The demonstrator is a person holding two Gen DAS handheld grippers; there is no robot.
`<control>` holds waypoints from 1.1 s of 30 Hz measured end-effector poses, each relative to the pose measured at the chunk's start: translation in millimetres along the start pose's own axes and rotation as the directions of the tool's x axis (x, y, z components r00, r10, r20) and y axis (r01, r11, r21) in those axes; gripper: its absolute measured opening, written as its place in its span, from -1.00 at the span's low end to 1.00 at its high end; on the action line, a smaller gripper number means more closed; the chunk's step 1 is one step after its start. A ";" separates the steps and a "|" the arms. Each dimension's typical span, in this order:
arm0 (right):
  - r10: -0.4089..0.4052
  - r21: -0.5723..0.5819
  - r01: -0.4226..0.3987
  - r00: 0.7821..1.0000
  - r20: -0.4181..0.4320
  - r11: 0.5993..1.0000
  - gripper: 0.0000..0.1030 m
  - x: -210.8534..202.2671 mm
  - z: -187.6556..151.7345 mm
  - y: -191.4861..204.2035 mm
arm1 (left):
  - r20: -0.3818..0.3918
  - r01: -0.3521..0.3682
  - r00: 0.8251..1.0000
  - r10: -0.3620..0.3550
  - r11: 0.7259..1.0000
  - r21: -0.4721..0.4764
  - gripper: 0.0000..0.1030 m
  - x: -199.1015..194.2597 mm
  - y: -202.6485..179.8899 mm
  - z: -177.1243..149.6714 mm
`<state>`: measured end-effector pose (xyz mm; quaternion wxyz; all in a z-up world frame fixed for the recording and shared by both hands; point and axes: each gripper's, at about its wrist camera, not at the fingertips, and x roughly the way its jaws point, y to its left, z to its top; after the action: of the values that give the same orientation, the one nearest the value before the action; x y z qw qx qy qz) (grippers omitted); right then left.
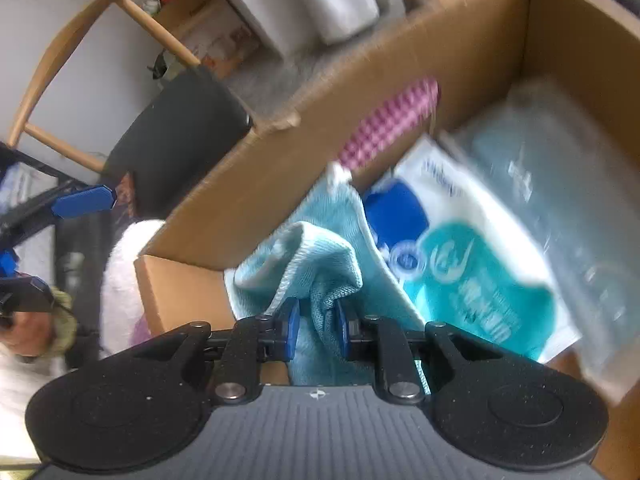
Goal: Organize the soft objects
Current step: 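Press the towel down beside the wipes pack and open the right gripper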
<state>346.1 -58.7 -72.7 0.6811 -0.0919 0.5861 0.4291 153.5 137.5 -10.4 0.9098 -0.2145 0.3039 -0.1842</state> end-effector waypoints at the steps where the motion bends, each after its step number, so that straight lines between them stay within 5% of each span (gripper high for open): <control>1: 0.023 0.023 -0.022 0.999 -0.024 1.000 -0.58 2.9 2.1 -4.7 | -0.001 0.000 1.000 0.000 1.000 -0.003 0.74 -0.7 1.5 -1.0; 6: 0.101 0.136 -0.091 0.993 -0.069 0.987 -0.57 21.2 7.8 -24.8 | -0.007 0.008 1.000 -0.008 1.000 -0.006 0.78 -1.6 3.4 -2.9; 11: 0.074 0.146 -0.064 0.995 -0.068 0.987 -0.55 10.5 5.2 -23.2 | -0.007 0.015 1.000 -0.015 1.000 -0.001 0.79 -1.3 3.3 -4.3; 18: 0.023 0.141 -0.035 0.996 0.088 0.989 -0.55 -29.3 16.2 -21.3 | -0.012 0.015 1.000 -0.015 1.000 -0.006 0.82 1.3 7.3 -7.5; 27: -0.011 0.095 0.005 0.998 0.066 0.995 -0.46 -0.1 22.1 -5.1 | -0.025 0.008 1.000 -0.008 1.000 -0.022 0.86 1.9 10.0 -9.2; 33: -0.004 0.144 -0.015 0.991 0.133 0.989 -0.45 -40.0 1.6 -6.1 | -0.031 0.006 1.000 -0.007 1.000 -0.015 0.96 1.5 9.9 -11.7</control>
<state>353.7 -80.5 -39.4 0.7223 -0.0118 0.5692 0.3925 149.3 141.8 -24.5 0.9027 -0.2196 0.3187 -0.1880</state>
